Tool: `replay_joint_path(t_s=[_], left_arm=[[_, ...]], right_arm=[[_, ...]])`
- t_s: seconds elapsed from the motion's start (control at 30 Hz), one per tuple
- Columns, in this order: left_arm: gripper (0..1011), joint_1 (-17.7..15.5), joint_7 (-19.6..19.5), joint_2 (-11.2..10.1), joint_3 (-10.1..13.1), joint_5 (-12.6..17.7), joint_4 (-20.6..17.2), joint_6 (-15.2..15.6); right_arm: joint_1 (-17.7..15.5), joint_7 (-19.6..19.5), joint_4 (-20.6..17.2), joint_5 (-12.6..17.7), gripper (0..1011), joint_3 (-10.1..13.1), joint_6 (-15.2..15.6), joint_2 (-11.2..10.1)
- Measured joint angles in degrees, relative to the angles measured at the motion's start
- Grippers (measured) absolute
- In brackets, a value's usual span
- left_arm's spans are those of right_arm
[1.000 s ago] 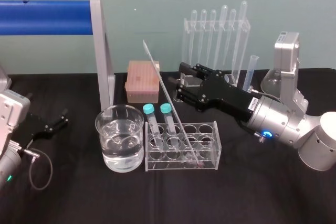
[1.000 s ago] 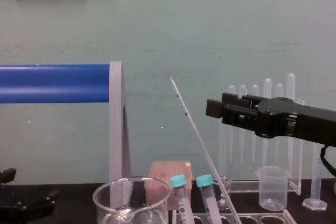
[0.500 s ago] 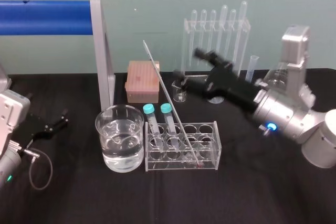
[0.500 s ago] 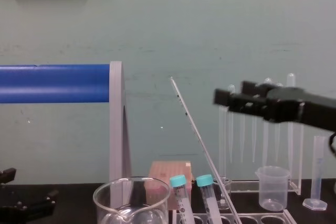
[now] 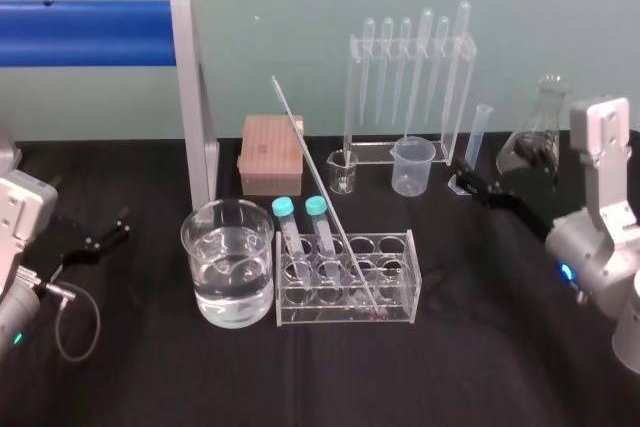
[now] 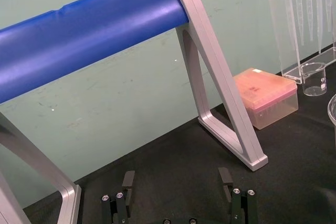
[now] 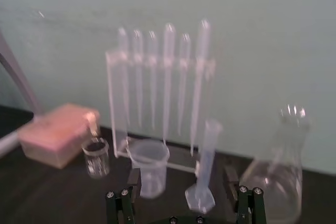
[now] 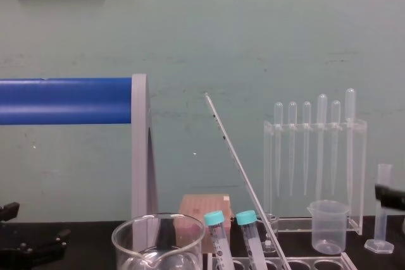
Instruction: Hold the thermometer with one hand and immerse one end into the beaker, then reinsert it into the test tube rack.
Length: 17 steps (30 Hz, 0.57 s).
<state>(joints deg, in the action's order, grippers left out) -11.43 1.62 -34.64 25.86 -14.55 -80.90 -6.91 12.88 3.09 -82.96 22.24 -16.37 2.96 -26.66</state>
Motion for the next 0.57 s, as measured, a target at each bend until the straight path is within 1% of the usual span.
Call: replay_joint_path(t_s=[0.07,0.57], left_arm=[[1008,0.0,0.0,0.0,0.0,0.0,0.0,0.0],[1008,0.0,0.0,0.0,0.0,0.0,0.0,0.0]], right_arm=[[-0.5,-0.7,0.5,-0.3,1004,0.2,0.6,0.4],[-0.3,-0.7,0.3,-0.3,1004,0.2,0.5,0.2]])
